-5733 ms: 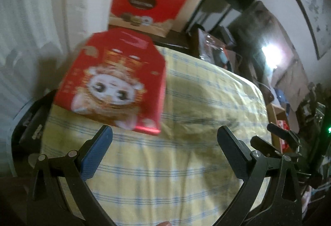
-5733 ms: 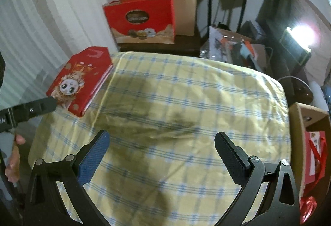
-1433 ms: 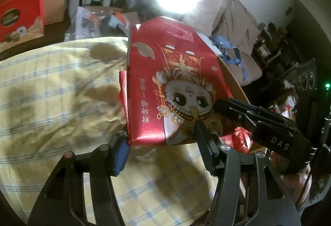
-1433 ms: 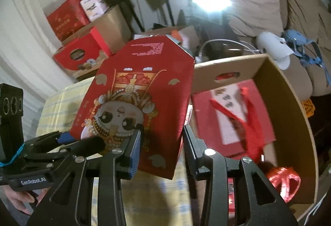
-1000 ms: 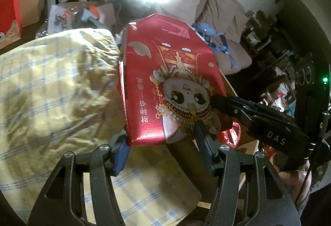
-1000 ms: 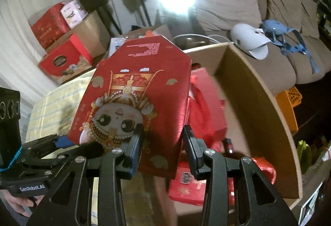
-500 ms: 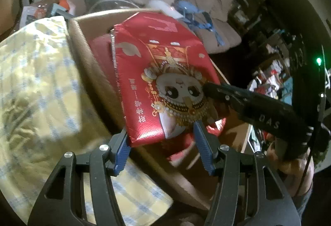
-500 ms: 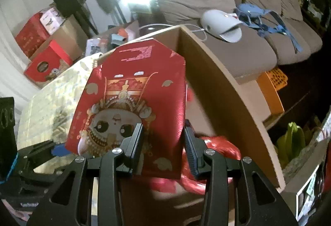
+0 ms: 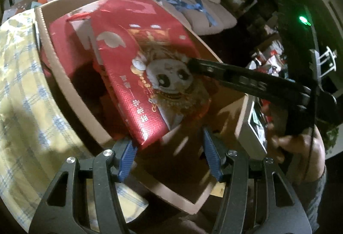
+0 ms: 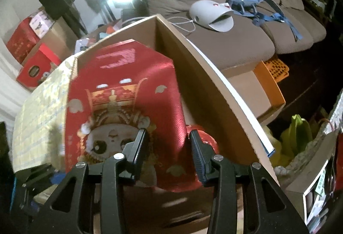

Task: Organize objects
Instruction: 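Carry the packet with both grippers over the cardboard box, then lower the packet into the cardboard box and open both grippers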

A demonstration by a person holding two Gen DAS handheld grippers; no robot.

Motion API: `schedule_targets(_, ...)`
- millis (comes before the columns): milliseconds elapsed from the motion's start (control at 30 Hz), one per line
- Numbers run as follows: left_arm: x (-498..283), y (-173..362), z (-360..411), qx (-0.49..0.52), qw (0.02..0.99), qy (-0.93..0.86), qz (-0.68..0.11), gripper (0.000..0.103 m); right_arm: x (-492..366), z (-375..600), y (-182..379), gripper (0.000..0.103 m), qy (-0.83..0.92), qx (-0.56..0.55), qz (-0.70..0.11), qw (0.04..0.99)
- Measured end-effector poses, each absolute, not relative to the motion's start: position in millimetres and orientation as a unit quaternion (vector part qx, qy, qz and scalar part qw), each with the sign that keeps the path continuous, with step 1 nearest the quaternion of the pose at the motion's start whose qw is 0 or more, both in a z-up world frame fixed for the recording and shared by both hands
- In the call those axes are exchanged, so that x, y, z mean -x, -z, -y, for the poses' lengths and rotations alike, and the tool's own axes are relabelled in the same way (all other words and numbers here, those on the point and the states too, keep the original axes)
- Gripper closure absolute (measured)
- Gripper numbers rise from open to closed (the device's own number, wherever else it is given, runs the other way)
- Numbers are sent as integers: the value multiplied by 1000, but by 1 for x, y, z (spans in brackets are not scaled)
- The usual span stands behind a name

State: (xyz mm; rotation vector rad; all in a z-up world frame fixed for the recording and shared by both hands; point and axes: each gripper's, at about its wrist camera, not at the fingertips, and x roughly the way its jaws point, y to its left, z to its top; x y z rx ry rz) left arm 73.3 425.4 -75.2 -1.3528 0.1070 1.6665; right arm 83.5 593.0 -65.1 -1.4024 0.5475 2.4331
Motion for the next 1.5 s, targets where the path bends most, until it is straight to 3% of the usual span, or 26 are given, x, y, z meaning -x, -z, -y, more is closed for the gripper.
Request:
schedule_targets(233,-87,69,-424,546,486,-680,-58,38,-83,-595,65,61,-847,470,-188,164)
schedule_targets(267,-84,66,-421,543,484,-684,-54,33,-83,-592,63,59,-848,469,-182,165)
schedule_targets(400,-69,52,-402,528,475,-703,-34,26,-81,-578,52,42,-858,457,-152,177)
schedule_targets(667,-42,31,-366,508,435,-744,-18,15,-70,-544,33,30,-877,434,-133,158)
schedule_targets(1033,-17,28,-323,493,373,-786,-21,14,-66,-500,29,21,-890,416,-126,137)
schedule_targets(1367,-14,26,-283,466,318,-825,-23,2,-71,-468,38,14,-897,406,-112,131)
schedule_targets(1500,-17,26,-260,456,287,-842,-28,2,-73,-450,39,5,-901,402,-101,127)
